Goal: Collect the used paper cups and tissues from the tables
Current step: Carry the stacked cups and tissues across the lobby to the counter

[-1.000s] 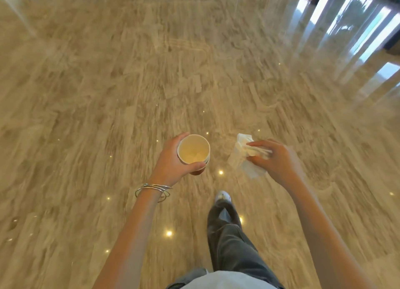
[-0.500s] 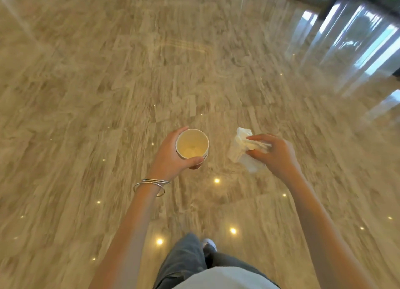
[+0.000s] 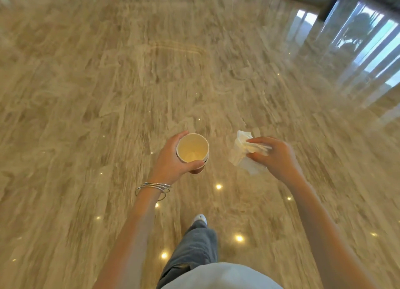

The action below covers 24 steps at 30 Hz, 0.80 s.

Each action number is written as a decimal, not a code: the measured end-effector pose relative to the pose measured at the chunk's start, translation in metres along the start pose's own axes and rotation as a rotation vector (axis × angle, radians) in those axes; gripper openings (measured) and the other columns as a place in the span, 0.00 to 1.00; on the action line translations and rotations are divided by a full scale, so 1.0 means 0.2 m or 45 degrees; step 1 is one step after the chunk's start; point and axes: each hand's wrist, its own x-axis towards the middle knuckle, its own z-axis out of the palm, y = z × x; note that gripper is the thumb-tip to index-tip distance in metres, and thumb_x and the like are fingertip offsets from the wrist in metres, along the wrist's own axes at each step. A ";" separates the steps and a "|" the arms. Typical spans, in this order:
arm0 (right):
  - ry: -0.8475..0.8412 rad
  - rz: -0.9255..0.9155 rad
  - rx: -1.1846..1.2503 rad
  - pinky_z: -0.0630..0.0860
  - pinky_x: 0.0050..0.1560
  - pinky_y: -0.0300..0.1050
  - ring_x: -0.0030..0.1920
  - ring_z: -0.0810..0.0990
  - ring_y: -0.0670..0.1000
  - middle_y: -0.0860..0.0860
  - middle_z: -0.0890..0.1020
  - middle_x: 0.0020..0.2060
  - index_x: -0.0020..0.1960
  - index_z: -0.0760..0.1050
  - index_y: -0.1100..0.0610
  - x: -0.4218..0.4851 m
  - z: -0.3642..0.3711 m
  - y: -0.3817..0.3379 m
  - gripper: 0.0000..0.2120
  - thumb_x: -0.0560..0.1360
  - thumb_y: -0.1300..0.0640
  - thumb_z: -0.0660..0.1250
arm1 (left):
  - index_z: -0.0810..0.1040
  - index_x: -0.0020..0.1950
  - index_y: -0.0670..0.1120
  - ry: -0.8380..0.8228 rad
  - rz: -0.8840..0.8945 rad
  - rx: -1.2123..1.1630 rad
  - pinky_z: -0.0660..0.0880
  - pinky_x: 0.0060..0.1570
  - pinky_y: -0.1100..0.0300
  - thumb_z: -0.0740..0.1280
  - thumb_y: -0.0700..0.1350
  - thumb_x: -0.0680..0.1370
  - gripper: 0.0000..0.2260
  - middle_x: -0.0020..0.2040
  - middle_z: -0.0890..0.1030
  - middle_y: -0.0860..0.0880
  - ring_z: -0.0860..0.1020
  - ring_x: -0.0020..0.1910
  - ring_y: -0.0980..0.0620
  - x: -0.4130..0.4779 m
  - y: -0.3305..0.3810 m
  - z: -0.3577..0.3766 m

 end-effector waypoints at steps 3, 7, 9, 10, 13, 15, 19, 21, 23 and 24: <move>0.048 -0.024 0.003 0.72 0.48 0.45 0.48 0.78 0.48 0.48 0.81 0.47 0.47 0.79 0.42 0.35 0.00 -0.11 0.14 0.65 0.56 0.75 | 0.67 0.67 0.51 -0.021 0.039 -0.008 0.70 0.60 0.51 0.79 0.49 0.61 0.37 0.63 0.72 0.51 0.71 0.60 0.52 0.38 0.03 -0.09; 0.066 -0.031 -0.019 0.70 0.45 0.41 0.46 0.77 0.45 0.43 0.79 0.45 0.47 0.78 0.40 0.73 0.02 -0.18 0.14 0.65 0.54 0.74 | 0.67 0.66 0.55 -0.019 0.064 -0.026 0.69 0.59 0.55 0.79 0.51 0.61 0.37 0.62 0.72 0.55 0.71 0.59 0.54 0.78 0.02 -0.15; 0.054 -0.003 -0.027 0.71 0.43 0.40 0.44 0.77 0.43 0.43 0.78 0.44 0.46 0.79 0.40 0.91 0.05 -0.17 0.13 0.65 0.54 0.74 | 0.67 0.66 0.56 -0.027 0.042 -0.032 0.69 0.59 0.55 0.78 0.52 0.61 0.37 0.61 0.71 0.57 0.71 0.59 0.56 0.95 -0.01 -0.17; 0.041 -0.001 -0.031 0.70 0.42 0.36 0.43 0.76 0.41 0.42 0.78 0.43 0.46 0.78 0.40 1.00 0.06 -0.16 0.14 0.65 0.54 0.75 | 0.67 0.66 0.56 -0.030 0.035 -0.033 0.69 0.60 0.55 0.78 0.52 0.61 0.37 0.61 0.71 0.58 0.71 0.59 0.56 1.04 -0.04 -0.17; -0.001 0.008 -0.049 0.66 0.39 0.30 0.41 0.74 0.35 0.38 0.76 0.41 0.47 0.79 0.40 1.32 0.10 -0.12 0.14 0.65 0.54 0.75 | 0.67 0.67 0.54 -0.034 0.000 -0.028 0.70 0.60 0.52 0.79 0.51 0.61 0.37 0.60 0.71 0.57 0.71 0.59 0.55 1.34 -0.10 -0.16; -0.022 0.008 -0.057 0.66 0.38 0.32 0.42 0.74 0.36 0.39 0.77 0.43 0.48 0.79 0.41 1.57 0.10 -0.11 0.13 0.65 0.53 0.75 | 0.67 0.67 0.53 -0.028 -0.017 -0.020 0.70 0.60 0.52 0.78 0.51 0.61 0.37 0.61 0.71 0.55 0.71 0.59 0.54 1.57 -0.12 -0.15; -0.027 -0.009 -0.041 0.67 0.40 0.33 0.43 0.75 0.39 0.42 0.79 0.45 0.48 0.79 0.42 2.14 0.05 -0.15 0.13 0.65 0.54 0.75 | 0.66 0.68 0.53 -0.009 -0.039 -0.018 0.71 0.60 0.51 0.78 0.51 0.61 0.38 0.62 0.72 0.53 0.71 0.60 0.52 2.11 -0.09 -0.16; -0.027 0.002 -0.043 0.68 0.39 0.33 0.43 0.76 0.42 0.44 0.79 0.45 0.49 0.80 0.44 2.42 0.02 -0.19 0.13 0.66 0.54 0.74 | 0.66 0.68 0.52 -0.001 -0.028 -0.026 0.71 0.60 0.50 0.79 0.50 0.62 0.38 0.63 0.71 0.53 0.71 0.60 0.52 2.38 -0.04 -0.18; -0.028 -0.012 -0.058 0.67 0.38 0.28 0.42 0.75 0.39 0.43 0.79 0.45 0.50 0.80 0.45 2.68 -0.02 -0.23 0.13 0.66 0.54 0.74 | 0.67 0.68 0.52 0.019 -0.016 -0.028 0.70 0.61 0.49 0.79 0.49 0.61 0.38 0.63 0.71 0.52 0.71 0.60 0.52 2.64 -0.01 -0.19; -0.034 -0.024 -0.071 0.67 0.38 0.27 0.42 0.75 0.38 0.43 0.78 0.44 0.50 0.80 0.45 2.80 -0.03 -0.24 0.13 0.67 0.54 0.74 | 0.67 0.68 0.52 0.033 -0.010 -0.026 0.70 0.61 0.48 0.79 0.49 0.61 0.38 0.64 0.71 0.52 0.71 0.61 0.52 2.76 0.01 -0.20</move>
